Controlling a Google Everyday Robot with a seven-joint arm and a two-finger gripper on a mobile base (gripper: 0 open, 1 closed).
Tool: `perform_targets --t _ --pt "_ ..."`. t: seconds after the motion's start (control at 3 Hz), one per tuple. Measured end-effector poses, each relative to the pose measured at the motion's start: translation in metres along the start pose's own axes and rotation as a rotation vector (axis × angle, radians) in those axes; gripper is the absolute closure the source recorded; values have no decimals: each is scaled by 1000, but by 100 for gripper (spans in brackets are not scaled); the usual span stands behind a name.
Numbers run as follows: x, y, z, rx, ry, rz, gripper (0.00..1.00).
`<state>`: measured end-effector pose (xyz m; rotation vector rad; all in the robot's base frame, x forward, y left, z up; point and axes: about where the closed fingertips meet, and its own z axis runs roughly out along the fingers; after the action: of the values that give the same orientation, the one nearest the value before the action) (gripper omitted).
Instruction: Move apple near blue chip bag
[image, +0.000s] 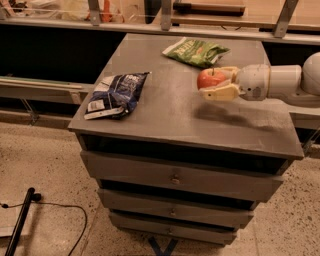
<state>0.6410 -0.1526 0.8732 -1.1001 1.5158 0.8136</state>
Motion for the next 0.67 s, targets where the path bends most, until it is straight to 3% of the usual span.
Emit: perform_targets --t 0.33,0.67 --pt "-28 25 23 -112 -18 -88 100" --pt "-36 40 54 -170 7 -145 100"
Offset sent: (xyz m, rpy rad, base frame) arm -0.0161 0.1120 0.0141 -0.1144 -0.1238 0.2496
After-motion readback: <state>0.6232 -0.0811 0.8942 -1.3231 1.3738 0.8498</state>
